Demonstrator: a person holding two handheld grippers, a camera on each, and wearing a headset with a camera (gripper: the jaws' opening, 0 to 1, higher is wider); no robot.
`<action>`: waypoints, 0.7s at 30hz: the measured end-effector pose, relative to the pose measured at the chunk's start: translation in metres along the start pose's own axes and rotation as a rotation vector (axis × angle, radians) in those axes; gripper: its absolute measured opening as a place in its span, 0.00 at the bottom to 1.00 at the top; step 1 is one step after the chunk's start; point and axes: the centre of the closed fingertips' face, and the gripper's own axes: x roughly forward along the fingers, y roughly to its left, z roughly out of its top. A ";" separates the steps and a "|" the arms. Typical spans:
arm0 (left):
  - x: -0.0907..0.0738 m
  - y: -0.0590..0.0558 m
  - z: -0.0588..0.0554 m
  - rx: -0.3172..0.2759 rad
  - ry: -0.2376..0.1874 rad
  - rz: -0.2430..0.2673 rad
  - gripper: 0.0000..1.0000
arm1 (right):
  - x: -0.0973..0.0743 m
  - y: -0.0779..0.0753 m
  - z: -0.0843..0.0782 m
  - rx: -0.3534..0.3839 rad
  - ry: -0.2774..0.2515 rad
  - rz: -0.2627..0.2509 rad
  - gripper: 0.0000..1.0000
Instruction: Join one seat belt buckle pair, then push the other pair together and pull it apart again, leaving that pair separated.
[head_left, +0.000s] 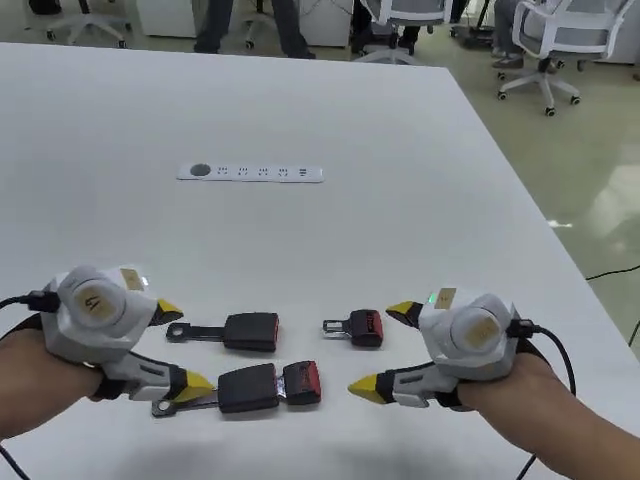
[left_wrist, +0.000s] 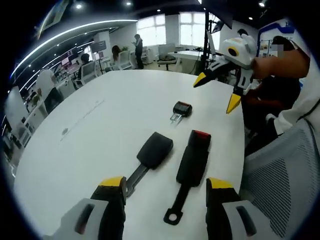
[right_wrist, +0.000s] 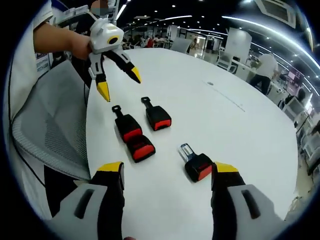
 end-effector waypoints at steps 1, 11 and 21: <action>-0.002 0.002 -0.006 -0.013 -0.005 0.010 0.66 | -0.002 0.002 0.000 0.003 -0.013 -0.002 0.71; -0.032 0.004 -0.042 -0.104 -0.022 0.073 0.86 | -0.021 0.004 -0.015 0.148 -0.062 -0.067 0.78; -0.037 -0.001 -0.050 -0.123 -0.044 0.102 1.00 | -0.022 0.013 -0.016 0.177 -0.083 -0.097 0.99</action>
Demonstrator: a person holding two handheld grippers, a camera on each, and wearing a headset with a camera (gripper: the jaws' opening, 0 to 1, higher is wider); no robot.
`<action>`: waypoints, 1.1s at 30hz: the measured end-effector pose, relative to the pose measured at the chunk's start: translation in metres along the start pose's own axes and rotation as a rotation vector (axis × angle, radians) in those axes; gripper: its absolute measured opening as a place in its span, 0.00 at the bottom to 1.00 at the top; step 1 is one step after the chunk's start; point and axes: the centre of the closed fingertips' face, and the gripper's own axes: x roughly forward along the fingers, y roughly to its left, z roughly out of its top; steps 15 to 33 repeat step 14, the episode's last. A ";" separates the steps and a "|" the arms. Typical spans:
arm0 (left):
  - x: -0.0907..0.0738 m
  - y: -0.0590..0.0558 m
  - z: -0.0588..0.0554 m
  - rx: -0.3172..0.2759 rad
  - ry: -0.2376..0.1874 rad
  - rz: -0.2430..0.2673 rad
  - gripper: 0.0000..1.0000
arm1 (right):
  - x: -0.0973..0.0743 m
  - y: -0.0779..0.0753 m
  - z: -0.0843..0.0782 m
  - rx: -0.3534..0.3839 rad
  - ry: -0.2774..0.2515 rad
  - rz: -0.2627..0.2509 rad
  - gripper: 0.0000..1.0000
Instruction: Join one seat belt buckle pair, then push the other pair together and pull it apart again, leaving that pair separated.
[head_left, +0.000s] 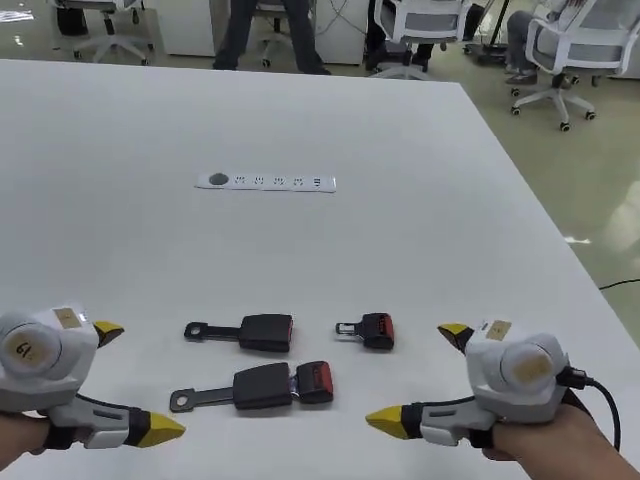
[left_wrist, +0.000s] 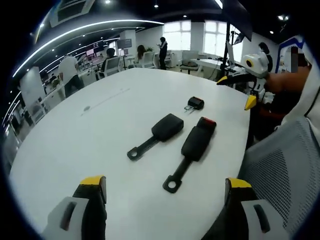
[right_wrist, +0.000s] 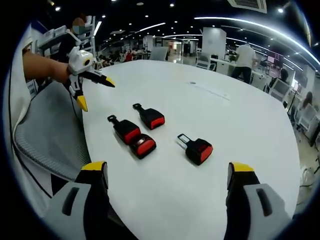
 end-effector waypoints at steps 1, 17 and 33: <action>0.000 -0.001 0.000 -0.008 -0.004 0.000 1.00 | 0.001 0.002 0.001 -0.005 -0.012 0.005 0.99; 0.004 -0.003 -0.005 -0.044 -0.025 0.018 1.00 | -0.002 -0.002 0.001 -0.006 -0.016 0.004 0.99; 0.004 -0.003 -0.005 -0.044 -0.025 0.018 1.00 | -0.002 -0.002 0.001 -0.006 -0.016 0.004 0.99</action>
